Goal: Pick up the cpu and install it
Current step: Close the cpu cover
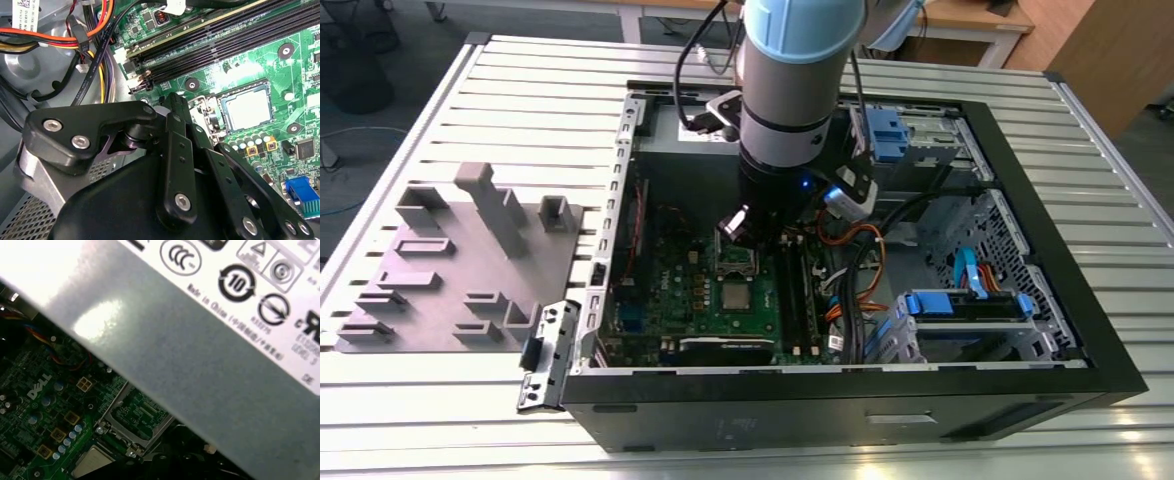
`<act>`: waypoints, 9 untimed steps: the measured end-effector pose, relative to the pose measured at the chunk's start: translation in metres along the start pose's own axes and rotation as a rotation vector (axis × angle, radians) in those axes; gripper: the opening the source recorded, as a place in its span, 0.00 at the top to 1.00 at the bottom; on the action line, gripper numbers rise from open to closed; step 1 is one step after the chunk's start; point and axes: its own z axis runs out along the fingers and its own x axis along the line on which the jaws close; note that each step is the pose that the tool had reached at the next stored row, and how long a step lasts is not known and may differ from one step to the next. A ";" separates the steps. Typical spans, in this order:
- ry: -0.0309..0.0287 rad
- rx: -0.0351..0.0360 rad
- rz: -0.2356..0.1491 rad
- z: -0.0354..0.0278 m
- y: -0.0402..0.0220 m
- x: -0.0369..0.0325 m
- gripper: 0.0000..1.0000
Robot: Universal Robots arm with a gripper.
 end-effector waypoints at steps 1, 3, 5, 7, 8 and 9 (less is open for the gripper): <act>0.0000 0.0000 0.000 0.0004 0.0000 -0.0001 0.89; -0.0001 0.0000 0.001 0.0016 -0.0001 -0.0001 0.89; -0.0001 0.0001 0.001 0.0029 -0.0001 0.0000 0.89; -0.0002 0.0002 0.001 0.0039 -0.0002 0.0000 0.89; 0.0000 0.0003 0.001 0.0040 -0.0002 0.0000 0.89; 0.0001 0.0003 0.001 0.0040 -0.0002 0.0000 0.89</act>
